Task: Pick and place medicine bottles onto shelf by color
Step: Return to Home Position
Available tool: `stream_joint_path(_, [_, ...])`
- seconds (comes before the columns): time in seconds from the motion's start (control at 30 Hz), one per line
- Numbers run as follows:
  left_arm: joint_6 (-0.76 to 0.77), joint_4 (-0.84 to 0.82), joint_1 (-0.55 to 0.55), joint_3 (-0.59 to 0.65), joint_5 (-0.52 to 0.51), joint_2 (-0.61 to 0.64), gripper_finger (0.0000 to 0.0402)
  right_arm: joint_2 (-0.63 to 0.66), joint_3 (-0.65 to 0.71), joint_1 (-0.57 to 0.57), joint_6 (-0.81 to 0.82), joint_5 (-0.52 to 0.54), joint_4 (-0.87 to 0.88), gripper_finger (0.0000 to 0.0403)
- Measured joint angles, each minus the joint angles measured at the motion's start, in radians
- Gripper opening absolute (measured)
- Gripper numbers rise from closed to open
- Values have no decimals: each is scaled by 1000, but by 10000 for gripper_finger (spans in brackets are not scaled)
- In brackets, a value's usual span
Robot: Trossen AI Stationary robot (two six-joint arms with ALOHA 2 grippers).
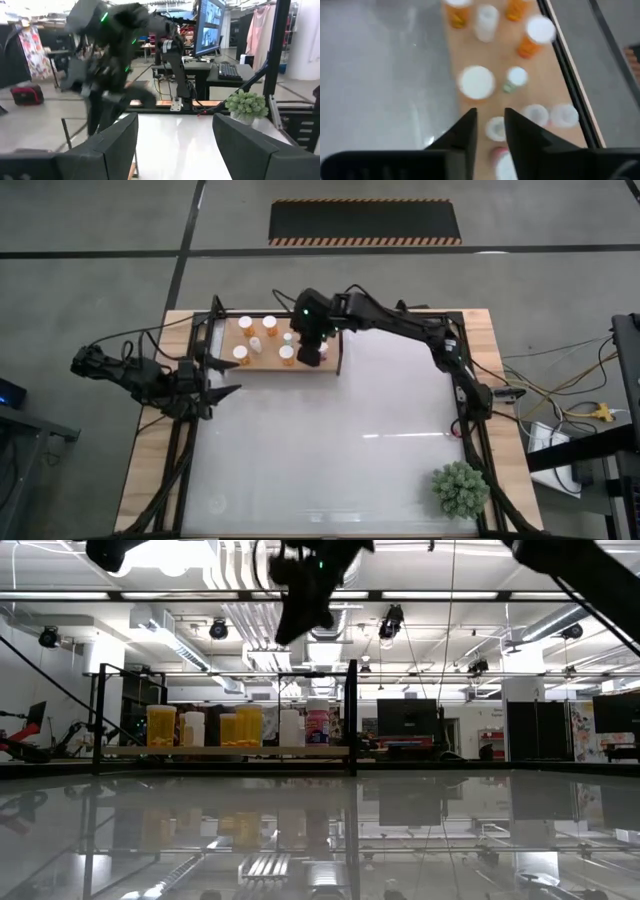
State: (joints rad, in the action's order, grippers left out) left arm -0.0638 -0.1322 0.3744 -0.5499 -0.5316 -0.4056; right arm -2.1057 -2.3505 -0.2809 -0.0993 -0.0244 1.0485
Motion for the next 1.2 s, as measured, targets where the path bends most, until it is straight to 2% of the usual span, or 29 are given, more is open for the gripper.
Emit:
stream_joint_path(0.2, [97,-5,0,0,2,-50,239,69,3,138,-9,10,16,16])
stream_joint_path(0.37, [196,-2,0,-5,8,-114,239,112,33,293,1,157,28,12])
stream_joint_path(0.53, [266,32,1,-19,164,-231,234,184,183,454,46,294,-10,11])
stream_joint_path(0.63, [257,165,13,-19,264,-324,210,251,348,543,75,369,-113,11])
stream_joint_path(0.73, [185,271,33,-16,363,-427,173,342,559,616,69,392,-315,11])
stream_joint_path(0.83, [75,242,42,-63,474,-465,128,448,796,665,-10,392,-569,11])
stream_joint_path(0.9, [14,165,36,-84,512,-446,98,525,956,676,-82,390,-751,11])
stream_joint_path(1.0, [-66,105,10,-86,515,-387,58,646,1197,678,-179,392,-1044,11])
stream_joint_path(1.13, [-146,112,-18,-42,514,-295,14,781,1496,651,-276,355,-1454,11])
stream_joint_path(1.2, [-157,113,-34,-15,514,-256,4,841,1617,630,-300,312,-1579,11])
